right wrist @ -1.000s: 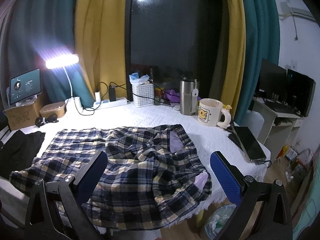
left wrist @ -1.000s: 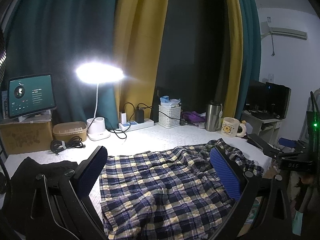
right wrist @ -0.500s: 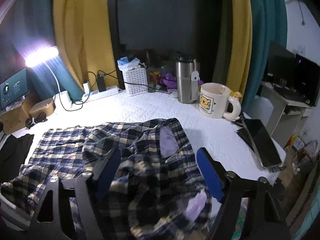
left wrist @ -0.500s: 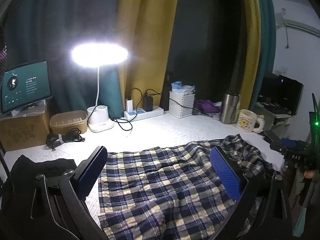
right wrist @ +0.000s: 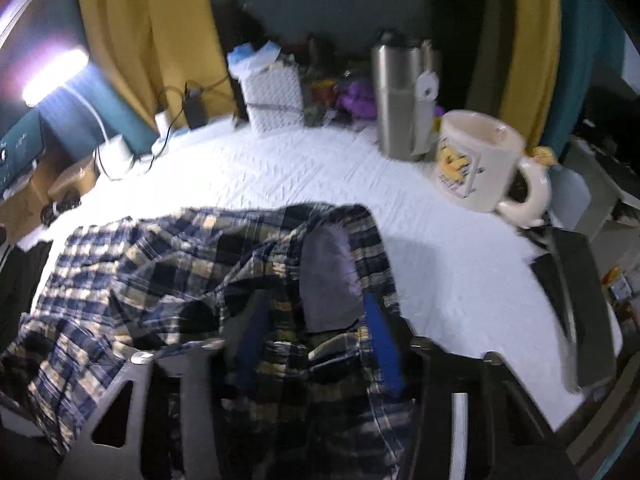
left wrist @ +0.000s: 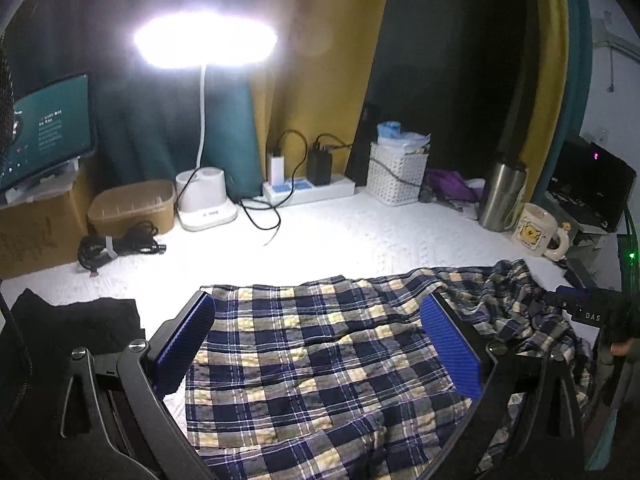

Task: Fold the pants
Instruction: 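Grasp the plaid pants waistband edge with the right gripper and lift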

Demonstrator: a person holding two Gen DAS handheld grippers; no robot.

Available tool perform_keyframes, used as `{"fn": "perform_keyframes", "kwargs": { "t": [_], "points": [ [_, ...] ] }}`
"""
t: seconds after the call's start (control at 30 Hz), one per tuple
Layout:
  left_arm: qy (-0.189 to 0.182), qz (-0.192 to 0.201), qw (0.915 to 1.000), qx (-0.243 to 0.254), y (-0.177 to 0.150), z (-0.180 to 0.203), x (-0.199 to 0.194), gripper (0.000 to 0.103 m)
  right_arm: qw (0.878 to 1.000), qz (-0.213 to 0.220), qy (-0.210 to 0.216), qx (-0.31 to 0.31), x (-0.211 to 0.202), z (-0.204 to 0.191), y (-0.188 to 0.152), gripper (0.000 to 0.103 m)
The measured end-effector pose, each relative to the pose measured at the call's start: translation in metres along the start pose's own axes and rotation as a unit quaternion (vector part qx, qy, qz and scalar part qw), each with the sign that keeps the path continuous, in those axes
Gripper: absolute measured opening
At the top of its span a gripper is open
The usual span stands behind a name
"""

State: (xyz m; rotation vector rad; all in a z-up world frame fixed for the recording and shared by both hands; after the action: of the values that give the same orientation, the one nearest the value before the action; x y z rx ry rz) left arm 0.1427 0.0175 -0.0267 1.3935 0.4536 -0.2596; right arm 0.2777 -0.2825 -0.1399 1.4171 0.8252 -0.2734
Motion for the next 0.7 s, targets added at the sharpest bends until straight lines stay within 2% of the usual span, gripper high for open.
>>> {"fn": "perform_keyframes", "kwargs": {
  "t": [0.23,0.4,0.47,0.5,0.57,0.7],
  "points": [
    [0.006,-0.026,0.9996,-0.011,-0.008,0.000,0.016,0.101,0.998,-0.033,0.047,-0.012,0.023,0.000,0.007,0.040],
    [0.014,-0.035,0.9992,-0.012,-0.012,0.001,0.022,0.101,0.996,-0.062,0.062,-0.026,0.044,-0.007,0.004,0.040],
    [0.016,-0.040,0.9990,-0.010,-0.013,0.003,0.024,0.101,0.995,-0.064,0.064,-0.039,0.046,-0.013,0.004,0.017],
    [0.016,-0.043,0.9989,-0.008,-0.013,0.004,0.025,0.101,0.995,-0.065,0.064,-0.048,0.046,-0.015,0.003,0.017],
    [0.016,-0.044,0.9989,-0.005,-0.014,0.005,0.026,0.101,0.995,-0.057,0.056,-0.066,0.041,-0.018,0.002,0.007],
    [0.012,-0.044,0.9989,0.002,-0.012,0.011,0.026,0.101,0.996,-0.043,0.053,-0.061,0.030,-0.013,0.004,0.005]
  ]
}}
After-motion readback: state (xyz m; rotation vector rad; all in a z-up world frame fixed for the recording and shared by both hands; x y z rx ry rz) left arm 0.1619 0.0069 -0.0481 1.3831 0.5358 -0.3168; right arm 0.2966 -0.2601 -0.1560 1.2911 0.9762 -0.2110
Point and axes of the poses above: each gripper's, at about its wrist camera, not at the fingertips, and x roughly the way its jaws point, z to its right, y to its top, the point moved 1 cm from there along x, roughly the way its jaws point, and after that the axes turned 6 degrees about z, right-handed, at the moved point
